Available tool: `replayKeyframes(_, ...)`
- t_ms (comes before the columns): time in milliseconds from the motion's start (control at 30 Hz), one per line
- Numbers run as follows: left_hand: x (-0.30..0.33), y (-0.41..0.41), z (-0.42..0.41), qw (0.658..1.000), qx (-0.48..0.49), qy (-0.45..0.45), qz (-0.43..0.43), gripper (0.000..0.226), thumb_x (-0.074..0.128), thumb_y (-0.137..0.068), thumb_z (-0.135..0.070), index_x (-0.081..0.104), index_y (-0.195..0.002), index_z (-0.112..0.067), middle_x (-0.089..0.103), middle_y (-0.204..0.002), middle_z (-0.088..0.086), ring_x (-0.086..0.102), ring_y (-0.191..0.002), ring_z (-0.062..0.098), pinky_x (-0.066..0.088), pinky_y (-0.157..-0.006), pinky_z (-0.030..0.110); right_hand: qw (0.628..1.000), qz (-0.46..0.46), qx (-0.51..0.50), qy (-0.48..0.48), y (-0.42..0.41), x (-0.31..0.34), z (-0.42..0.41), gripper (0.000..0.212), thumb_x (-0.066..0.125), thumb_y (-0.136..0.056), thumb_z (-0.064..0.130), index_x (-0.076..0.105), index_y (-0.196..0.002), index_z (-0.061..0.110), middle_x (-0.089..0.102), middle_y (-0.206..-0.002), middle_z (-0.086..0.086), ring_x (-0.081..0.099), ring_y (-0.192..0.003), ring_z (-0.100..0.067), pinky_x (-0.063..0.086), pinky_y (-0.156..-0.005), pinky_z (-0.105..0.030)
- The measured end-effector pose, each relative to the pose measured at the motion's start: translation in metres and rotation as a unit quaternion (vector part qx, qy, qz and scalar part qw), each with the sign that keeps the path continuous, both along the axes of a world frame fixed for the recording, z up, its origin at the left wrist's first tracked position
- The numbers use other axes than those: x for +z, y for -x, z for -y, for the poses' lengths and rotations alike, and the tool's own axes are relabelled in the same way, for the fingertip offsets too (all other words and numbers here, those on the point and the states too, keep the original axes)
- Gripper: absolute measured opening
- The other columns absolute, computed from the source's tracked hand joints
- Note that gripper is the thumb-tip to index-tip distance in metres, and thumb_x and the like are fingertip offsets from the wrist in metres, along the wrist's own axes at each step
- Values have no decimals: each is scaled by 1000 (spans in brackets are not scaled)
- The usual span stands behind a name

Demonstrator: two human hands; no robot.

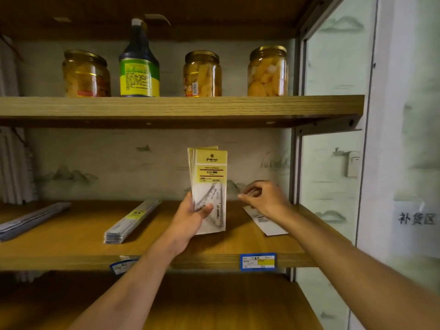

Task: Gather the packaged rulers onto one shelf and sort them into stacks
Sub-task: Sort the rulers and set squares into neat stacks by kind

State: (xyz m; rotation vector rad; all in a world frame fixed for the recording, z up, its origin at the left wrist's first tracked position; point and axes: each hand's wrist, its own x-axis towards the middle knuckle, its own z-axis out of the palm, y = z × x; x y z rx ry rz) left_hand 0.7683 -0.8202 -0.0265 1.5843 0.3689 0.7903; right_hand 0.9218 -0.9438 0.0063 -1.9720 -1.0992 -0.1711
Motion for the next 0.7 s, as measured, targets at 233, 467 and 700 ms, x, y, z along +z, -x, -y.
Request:
replayKeyframes(233, 1, -3, 2, 1000, 19, 13, -1, 46, 55, -94, -7, 47, -136, -25, 65, -118, 2, 65, -104, 20, 52, -92, 45, 965, 41, -67, 248, -27, -9, 26, 54, 69, -77, 57, 61, -121, 25, 60, -125, 1, 57, -112, -19, 49, -95, -37)
replayKeyframes(467, 1, -2, 2, 1000, 12, 22, -7, 49, 56, -93, -8, 46, -137, -26, 65, -121, 5, 65, -106, 23, 53, -91, 47, 930, 126, -79, 337, -10, -7, 24, 40, 65, -87, 39, 59, -121, 18, 62, -116, -2, 60, -102, -20, 49, -82, -32)
replayKeyframes(700, 2, -1, 3, 1000, 13, 19, -7, 49, 57, -92, -7, 47, -135, -28, 65, -121, 4, 65, -106, 23, 52, -95, 50, 948, 180, -125, 232, -26, -10, 28, 15, 61, -89, 28, 64, -103, 22, 63, -95, 1, 60, -78, -15, 56, -75, -35)
